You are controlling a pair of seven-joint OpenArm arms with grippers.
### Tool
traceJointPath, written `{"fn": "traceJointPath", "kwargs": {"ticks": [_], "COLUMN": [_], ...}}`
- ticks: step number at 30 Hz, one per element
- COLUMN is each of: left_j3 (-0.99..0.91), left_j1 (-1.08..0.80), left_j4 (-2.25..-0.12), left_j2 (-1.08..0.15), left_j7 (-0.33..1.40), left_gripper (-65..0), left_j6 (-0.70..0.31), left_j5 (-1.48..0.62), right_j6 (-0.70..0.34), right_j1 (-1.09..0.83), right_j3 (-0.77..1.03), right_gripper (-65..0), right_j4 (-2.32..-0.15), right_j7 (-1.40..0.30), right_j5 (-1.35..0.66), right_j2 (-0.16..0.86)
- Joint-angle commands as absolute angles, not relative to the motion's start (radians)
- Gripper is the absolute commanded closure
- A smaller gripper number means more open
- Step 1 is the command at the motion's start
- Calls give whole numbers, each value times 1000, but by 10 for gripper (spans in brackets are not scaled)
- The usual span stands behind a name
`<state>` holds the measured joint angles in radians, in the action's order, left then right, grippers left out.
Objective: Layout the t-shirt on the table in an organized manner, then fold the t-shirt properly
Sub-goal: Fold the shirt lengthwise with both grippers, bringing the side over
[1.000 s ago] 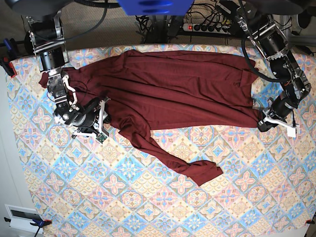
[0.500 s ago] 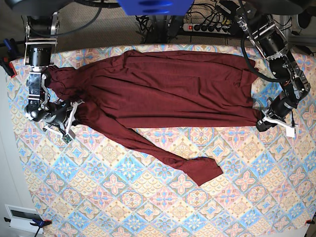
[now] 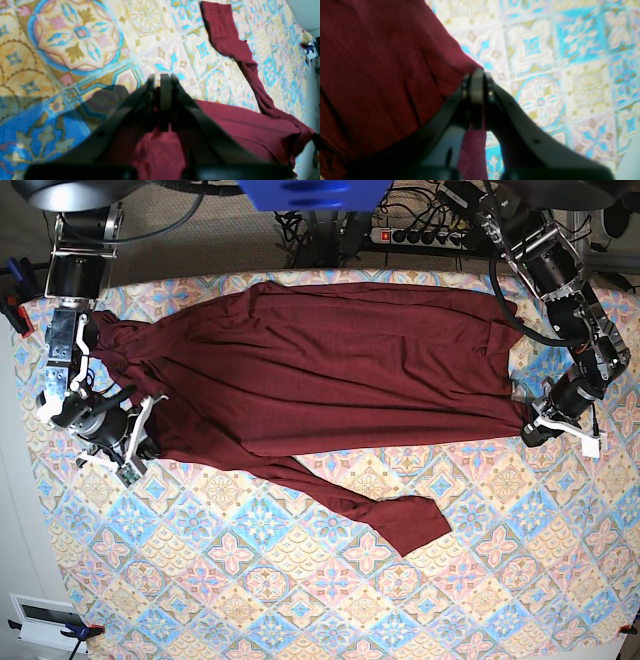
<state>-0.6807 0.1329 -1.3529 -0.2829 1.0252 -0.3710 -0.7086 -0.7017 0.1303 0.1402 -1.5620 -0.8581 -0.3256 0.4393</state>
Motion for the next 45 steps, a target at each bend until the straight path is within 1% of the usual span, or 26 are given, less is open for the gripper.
{"fn": "traceJointPath", "kwargs": {"ticks": [1,4,8,10,13,17,22,28,34,36,38,40,41,43,45], "left_j3": [-685,-687,-688,-700,-711,-705,-657,-579,-538,-538,-530,-501,-486,-424,-404], "left_j1": [150,127,79,39,-22,-93,-140,-196,-223,-223,-223,-214,-213,-186,-174], "left_j4": [-1371,-1371,-1372,-1385,-1422,-1506,-1524,-1524,-1524,-1524,-1524,-1524,-1524,-1524,-1524], "left_j2": [-303,-317,-354,-394,-403,-401,-400,-403,-404,-404,-404,-406,-426,-449,-453], "left_j7": [1004,1004,1004,1001,1003,1003,1006,1006,1006,1006,1007,1047,1076,1129,1141], "left_gripper": [0,0,0,0,0,0,0,0,-1,-1,-2,-2,-3,-22,-53], "left_j6": [-380,-380,-380,-380,-380,-380,-380,-380,-380,-380,-378,-378,-375,-374,-374], "left_j5": [-739,-809,-921,-969,-1017,-1018,-1023,-1020,-1017,-1015,-1015,-1015,-1015,-1015,-1017], "right_j6": [-698,-698,-698,-698,-698,-698,-698,-698,-698,-698,-698,-698,-698,-698,-698], "right_j1": [128,71,-19,-65,-137,-213,-280,-348,-401,-417,-427,-427,-427,-427,-427], "right_j3": [150,153,211,234,275,291,297,406,515,512,499,483,476,475,475], "right_gripper": [0,0,0,0,0,0,0,0,0,0,0,0,0,0,0], "right_j4": [-1603,-1678,-1773,-1821,-1874,-1923,-1936,-1936,-1936,-1936,-1936,-1936,-1936,-1936,-1936], "right_j7": [-848,-848,-848,-848,-848,-848,-842,-840,-848,-848,-848,-845,-845,-843,-843], "right_j5": [-335,-335,-335,-335,-335,-335,-335,-340,-464,-475,-473,-473,-473,-473,-473], "right_j2": [460,460,460,460,460,460,460,460,463,490,495,495,495,495,495]}}
